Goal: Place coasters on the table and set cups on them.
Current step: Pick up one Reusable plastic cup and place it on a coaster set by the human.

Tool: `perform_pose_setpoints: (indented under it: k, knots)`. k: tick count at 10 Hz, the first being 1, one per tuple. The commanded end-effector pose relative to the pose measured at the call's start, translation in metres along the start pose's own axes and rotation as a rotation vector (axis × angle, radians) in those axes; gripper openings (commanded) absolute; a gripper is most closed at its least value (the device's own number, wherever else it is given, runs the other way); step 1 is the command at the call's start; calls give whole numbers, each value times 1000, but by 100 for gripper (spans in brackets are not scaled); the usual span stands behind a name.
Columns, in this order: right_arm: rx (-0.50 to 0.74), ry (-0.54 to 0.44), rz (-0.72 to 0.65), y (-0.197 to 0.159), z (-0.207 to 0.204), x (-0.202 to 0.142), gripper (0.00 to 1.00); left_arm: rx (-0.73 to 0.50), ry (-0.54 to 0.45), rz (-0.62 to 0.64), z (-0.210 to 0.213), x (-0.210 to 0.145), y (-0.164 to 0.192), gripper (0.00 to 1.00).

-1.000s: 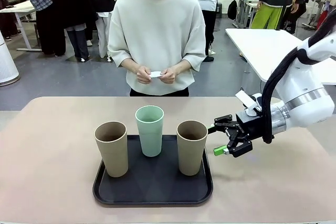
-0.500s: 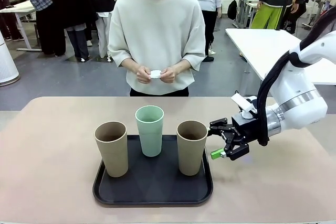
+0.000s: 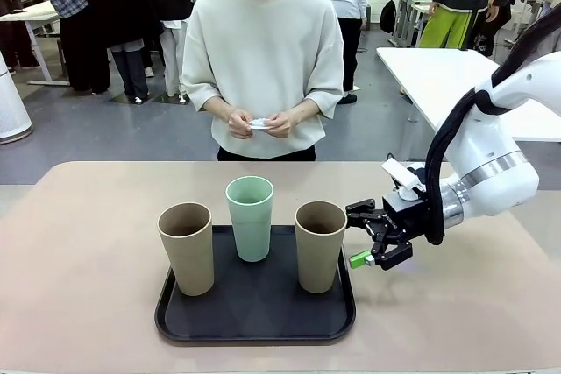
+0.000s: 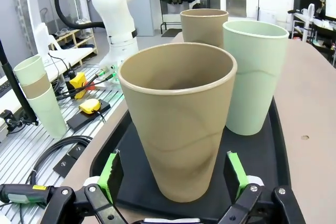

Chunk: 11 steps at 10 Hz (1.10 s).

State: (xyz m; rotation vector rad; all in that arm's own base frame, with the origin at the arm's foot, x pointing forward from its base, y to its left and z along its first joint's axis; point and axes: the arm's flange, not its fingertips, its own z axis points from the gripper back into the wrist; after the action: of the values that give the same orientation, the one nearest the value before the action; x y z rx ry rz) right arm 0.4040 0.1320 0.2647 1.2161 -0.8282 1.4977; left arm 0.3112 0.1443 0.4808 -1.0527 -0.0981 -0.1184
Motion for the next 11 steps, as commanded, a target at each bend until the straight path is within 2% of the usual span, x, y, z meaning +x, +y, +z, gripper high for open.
perform_pose_setpoints:
  k: [1, 11]
  knots:
    - [-15, -20, 24, -10, -7, -5, 100, -9, -2, -8, 1, -1, -1, 100]
    - [-26, -18, 15, -25, -32, -13, 100, -9, -2, -8, 1, -1, -1, 100]
